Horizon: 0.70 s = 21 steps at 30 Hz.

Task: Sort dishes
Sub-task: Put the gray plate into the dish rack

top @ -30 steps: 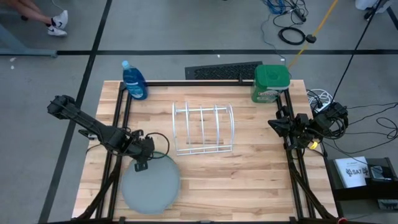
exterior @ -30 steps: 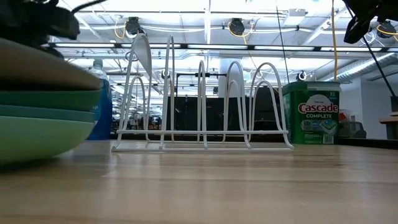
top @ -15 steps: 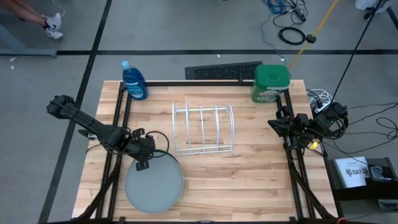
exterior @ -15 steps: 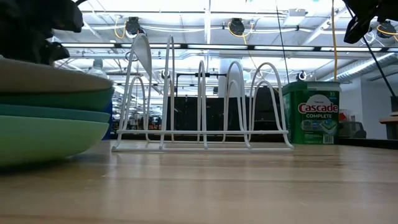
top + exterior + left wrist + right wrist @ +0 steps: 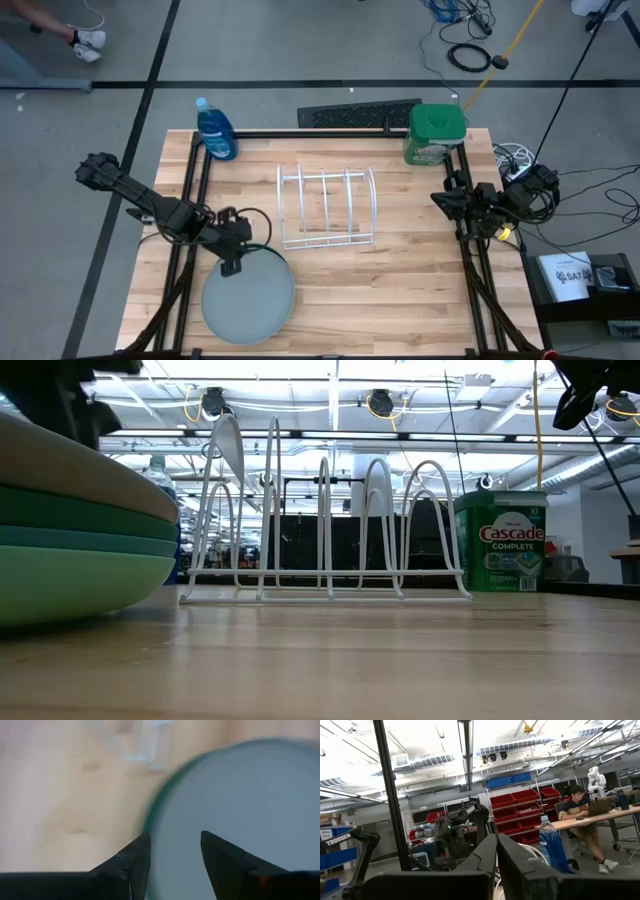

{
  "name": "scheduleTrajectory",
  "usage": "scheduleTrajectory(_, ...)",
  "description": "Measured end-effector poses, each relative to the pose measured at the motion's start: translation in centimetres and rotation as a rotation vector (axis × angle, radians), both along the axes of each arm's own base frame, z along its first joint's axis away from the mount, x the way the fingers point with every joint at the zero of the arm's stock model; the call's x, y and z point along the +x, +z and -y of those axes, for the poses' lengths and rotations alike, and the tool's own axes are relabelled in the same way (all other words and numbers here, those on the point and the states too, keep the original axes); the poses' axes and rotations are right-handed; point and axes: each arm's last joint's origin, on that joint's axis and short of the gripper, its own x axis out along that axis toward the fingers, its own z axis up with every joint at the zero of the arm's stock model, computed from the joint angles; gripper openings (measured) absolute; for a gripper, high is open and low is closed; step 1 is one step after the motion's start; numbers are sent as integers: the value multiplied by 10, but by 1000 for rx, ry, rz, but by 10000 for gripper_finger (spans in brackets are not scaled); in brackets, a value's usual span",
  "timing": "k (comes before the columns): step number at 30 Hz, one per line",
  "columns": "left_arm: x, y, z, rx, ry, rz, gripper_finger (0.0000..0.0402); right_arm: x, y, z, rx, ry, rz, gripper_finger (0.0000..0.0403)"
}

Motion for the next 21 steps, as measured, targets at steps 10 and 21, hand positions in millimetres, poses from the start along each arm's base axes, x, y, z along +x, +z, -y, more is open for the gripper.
scheduleTrajectory(10, 23, 1, 66, -314, -277, 181, 173, 1, -1, 0, -7, -1, -11, 11)
scheduleTrajectory(21, 38, -37, 113, -391, -293, 38, 173, 1, -2, -1, -12, 0, -19, 11)
